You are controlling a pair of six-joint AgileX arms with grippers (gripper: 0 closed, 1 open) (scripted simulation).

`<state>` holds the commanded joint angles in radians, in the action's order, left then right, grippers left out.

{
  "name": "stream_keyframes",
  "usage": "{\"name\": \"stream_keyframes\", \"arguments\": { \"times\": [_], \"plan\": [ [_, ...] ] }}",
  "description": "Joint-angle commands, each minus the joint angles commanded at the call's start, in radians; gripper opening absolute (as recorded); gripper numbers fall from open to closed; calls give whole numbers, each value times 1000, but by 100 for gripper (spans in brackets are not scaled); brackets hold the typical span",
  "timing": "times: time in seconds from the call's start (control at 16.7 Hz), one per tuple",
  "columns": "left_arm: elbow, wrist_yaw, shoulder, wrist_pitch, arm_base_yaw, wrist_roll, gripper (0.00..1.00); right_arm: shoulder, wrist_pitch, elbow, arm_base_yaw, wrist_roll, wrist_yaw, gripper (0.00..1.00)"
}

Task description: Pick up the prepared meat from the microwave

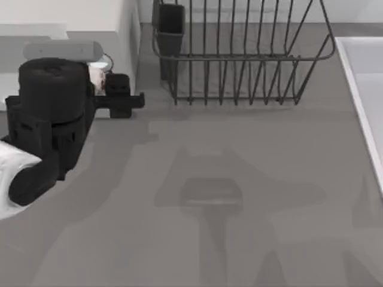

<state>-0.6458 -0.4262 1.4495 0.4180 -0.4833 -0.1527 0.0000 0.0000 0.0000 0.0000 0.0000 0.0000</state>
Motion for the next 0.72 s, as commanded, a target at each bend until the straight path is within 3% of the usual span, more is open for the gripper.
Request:
{"name": "stream_keyframes", "arguments": {
  "times": [0.72],
  "plan": [
    [170,5,521,708,-4,0,0,0,0,0,0,0,0,100]
  ]
}}
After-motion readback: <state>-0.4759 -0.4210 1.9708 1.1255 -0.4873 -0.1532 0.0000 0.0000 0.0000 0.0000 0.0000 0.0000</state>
